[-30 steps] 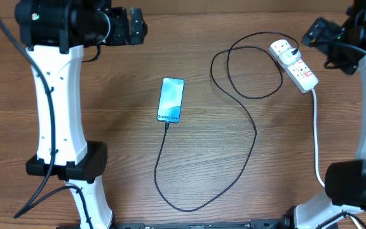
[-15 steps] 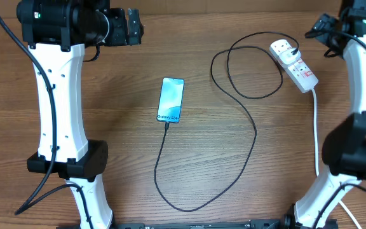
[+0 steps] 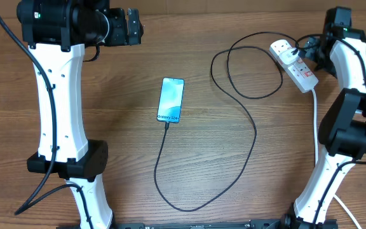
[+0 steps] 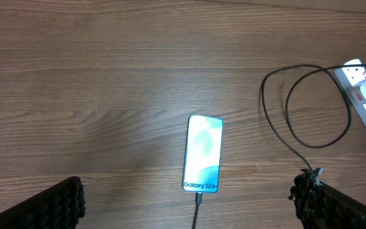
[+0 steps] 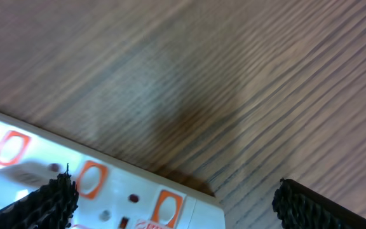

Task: Plug charger to phone and switch on socket

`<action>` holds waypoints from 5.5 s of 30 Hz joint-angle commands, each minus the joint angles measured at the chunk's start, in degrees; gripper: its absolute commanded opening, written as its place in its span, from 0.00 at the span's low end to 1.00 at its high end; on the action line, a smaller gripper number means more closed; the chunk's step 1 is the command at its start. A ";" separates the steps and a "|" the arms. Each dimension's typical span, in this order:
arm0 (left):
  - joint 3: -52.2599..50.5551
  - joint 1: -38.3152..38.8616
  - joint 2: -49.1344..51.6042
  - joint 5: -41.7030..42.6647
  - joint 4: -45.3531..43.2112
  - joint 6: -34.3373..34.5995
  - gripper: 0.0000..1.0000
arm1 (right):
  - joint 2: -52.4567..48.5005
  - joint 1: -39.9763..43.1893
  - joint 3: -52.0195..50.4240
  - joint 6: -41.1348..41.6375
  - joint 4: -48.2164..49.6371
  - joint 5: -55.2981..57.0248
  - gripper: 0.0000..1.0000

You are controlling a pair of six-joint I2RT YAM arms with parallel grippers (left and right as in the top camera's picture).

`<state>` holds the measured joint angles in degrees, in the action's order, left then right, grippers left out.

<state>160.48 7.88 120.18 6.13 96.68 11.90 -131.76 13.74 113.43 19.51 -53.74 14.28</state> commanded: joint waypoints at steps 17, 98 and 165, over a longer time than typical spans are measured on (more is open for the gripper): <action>-0.26 0.31 0.46 -0.76 0.11 0.52 1.00 | -1.03 4.24 -2.12 -1.75 3.45 -12.90 1.00; -0.26 0.39 0.46 -0.79 0.11 0.52 1.00 | -1.25 0.11 -6.64 -2.01 7.45 -9.11 1.00; -0.26 0.39 0.46 -0.76 0.11 0.52 1.00 | -1.25 0.85 -6.56 -2.23 4.37 -12.07 1.00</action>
<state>160.48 7.88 120.18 6.13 96.68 11.90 -132.60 15.33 107.35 18.72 -48.14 4.43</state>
